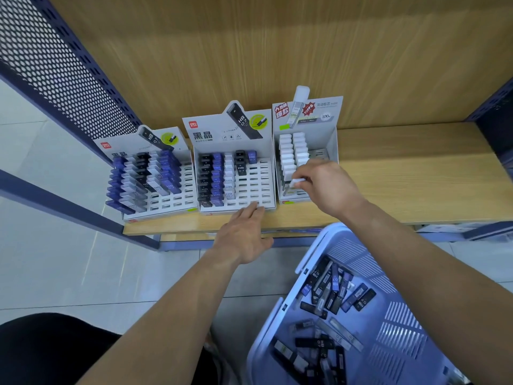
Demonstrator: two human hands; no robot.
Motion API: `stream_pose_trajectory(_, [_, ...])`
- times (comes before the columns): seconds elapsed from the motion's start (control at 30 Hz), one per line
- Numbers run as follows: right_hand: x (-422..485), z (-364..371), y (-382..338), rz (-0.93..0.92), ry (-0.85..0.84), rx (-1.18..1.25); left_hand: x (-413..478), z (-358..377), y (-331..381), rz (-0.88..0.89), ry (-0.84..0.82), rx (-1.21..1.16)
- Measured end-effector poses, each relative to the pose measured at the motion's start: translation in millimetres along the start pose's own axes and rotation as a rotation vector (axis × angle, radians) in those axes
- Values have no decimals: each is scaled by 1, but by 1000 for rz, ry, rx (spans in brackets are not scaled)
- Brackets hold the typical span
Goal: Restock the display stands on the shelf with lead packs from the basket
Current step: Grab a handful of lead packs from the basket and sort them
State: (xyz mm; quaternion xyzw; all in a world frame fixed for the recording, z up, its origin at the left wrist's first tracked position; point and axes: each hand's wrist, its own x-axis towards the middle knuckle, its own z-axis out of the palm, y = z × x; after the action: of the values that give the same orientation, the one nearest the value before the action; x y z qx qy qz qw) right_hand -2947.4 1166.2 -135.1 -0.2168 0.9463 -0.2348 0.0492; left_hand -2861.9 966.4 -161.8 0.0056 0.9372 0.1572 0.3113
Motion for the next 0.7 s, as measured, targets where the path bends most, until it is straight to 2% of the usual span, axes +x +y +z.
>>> stream_pose_trajectory(0.1, [4, 5, -4, 2, -17, -47, 1, 1, -2, 6, 1, -12])
stream_pose_trajectory(0.47, [1, 30, -8, 28, 192, -108, 1, 0, -4, 9, 8, -89])
stream_pose_trajectory(0.7, [-14, 26, -13, 26, 158, -214, -24, -9, 16, 78, 73, -99])
